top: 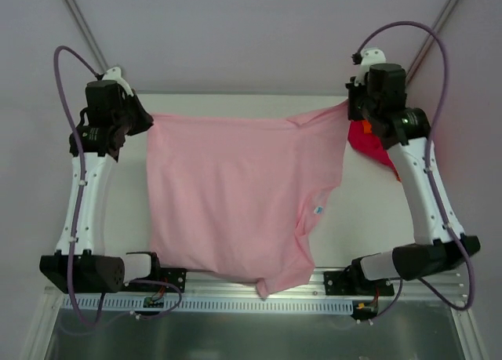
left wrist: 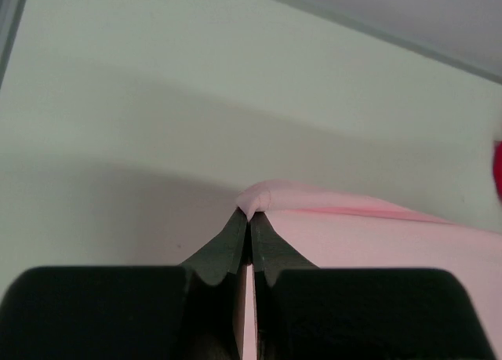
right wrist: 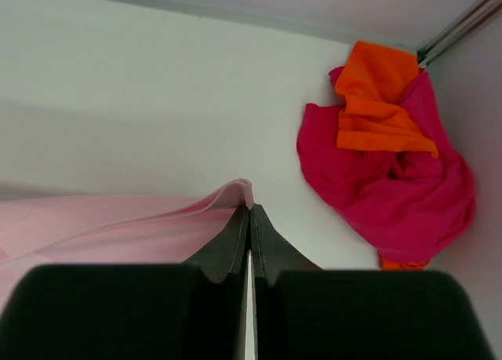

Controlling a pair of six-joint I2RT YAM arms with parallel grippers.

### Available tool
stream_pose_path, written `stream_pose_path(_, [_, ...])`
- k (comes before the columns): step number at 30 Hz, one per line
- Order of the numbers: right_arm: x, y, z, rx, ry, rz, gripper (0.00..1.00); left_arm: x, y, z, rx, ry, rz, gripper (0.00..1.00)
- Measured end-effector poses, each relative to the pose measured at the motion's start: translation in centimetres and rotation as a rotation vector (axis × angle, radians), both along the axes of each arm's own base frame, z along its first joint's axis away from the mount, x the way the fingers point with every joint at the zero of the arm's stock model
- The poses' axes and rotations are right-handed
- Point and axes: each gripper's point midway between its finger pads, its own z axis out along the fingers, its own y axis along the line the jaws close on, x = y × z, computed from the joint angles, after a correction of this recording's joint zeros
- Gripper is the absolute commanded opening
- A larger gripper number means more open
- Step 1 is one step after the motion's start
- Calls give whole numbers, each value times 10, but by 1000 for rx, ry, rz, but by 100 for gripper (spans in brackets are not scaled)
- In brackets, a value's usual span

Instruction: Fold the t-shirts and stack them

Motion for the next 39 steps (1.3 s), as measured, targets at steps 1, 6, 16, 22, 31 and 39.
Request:
stream_pose_path(1, [14, 3, -17, -9, 37, -2, 1, 9, 1, -17, 0, 35, 4, 0])
stream_pose_path(6, [90, 8, -87, -6, 148, -33, 1, 66, 4, -77, -3, 129, 16, 0])
stream_pose_path(16, [212, 22, -222, -18, 268, -36, 1, 187, 14, -203, 4, 253, 58, 0])
stream_pose_path(22, [254, 27, -247, 4, 242, -24, 1, 246, 16, -211, 24, 167, 39, 0])
stream_pose_path(31, [282, 35, -230, 37, 139, 0, 1, 279, 11, -213, 3, 81, 5, 0])
stream_pose_path(39, [290, 41, -238, 61, 124, 11, 1, 287, 11, -204, -15, 25, -15, 0])
